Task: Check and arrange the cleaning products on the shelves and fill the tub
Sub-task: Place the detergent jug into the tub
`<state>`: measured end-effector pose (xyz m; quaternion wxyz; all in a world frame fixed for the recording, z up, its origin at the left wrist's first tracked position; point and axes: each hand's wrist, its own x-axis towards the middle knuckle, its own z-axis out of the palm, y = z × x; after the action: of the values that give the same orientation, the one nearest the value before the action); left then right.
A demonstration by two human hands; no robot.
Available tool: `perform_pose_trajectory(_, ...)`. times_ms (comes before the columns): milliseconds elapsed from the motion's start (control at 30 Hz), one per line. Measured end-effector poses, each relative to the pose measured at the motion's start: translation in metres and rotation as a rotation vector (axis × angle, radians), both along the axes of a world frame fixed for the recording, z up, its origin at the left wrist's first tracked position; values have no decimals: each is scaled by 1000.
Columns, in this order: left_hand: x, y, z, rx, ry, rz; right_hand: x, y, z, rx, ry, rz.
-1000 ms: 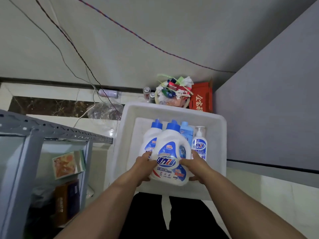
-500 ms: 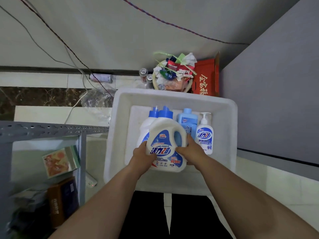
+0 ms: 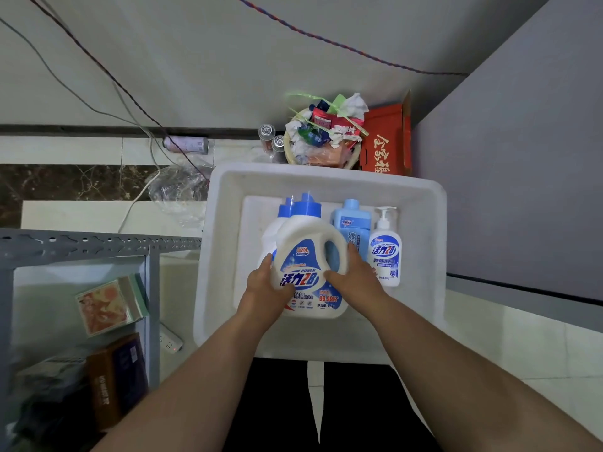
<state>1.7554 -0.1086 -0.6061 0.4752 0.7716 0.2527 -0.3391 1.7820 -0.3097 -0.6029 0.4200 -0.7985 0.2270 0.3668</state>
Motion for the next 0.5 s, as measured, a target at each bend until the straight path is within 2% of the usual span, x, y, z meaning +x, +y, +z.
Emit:
perform_pose_trajectory(233,4,-1,9,79,-15,-167,-3,-4,4,16,-7,37)
perform_pose_trajectory(500,-9,-2,16,162,-77,-191,-1,-16,15,8,-36,161)
